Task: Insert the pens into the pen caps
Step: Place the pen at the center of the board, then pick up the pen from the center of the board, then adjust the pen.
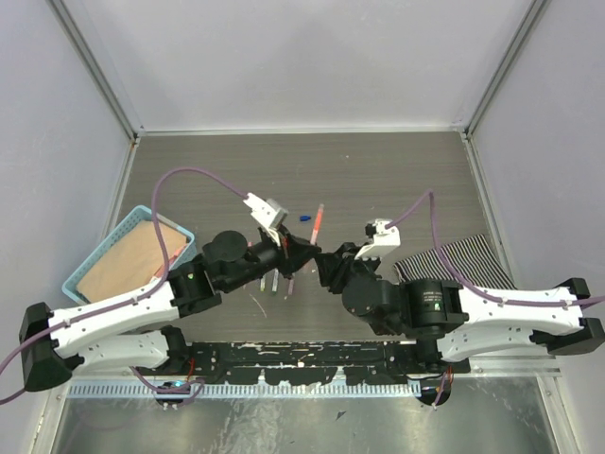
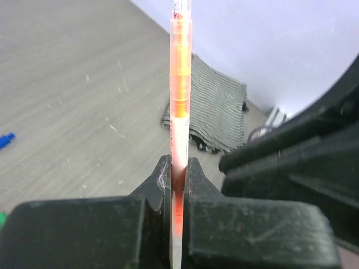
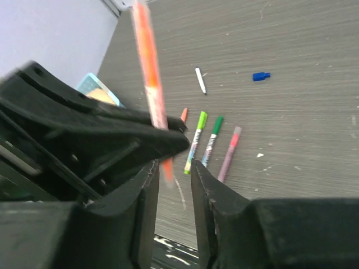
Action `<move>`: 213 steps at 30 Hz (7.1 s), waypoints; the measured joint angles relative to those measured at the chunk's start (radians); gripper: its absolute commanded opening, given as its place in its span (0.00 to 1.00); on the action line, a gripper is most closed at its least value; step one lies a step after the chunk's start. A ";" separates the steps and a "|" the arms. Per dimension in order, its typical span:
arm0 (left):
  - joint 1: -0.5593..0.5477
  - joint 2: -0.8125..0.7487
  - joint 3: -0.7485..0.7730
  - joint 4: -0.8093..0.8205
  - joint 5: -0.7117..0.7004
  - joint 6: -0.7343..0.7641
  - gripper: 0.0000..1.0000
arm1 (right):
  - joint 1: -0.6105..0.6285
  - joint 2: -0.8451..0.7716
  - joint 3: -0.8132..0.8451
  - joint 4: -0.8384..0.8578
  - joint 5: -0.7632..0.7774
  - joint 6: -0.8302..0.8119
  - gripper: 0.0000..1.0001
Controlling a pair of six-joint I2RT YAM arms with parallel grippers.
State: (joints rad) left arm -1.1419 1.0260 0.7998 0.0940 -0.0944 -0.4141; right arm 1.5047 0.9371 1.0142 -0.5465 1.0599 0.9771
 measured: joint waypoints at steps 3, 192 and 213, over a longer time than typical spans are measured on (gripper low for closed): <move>0.015 -0.033 -0.019 0.066 -0.055 -0.021 0.00 | 0.019 0.009 0.032 -0.060 -0.016 -0.055 0.43; 0.358 0.582 0.410 -0.436 -0.127 -0.110 0.00 | -1.127 -0.283 -0.321 0.031 -1.123 -0.414 0.73; 0.122 0.454 0.205 -0.167 0.094 -0.087 0.00 | -1.127 -0.192 -0.482 0.368 -1.301 -0.146 0.62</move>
State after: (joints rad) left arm -1.0199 1.4799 1.0050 -0.0731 -0.0002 -0.5007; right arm 0.3775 0.7448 0.5320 -0.1787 -0.2409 0.8314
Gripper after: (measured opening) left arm 0.111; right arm 0.635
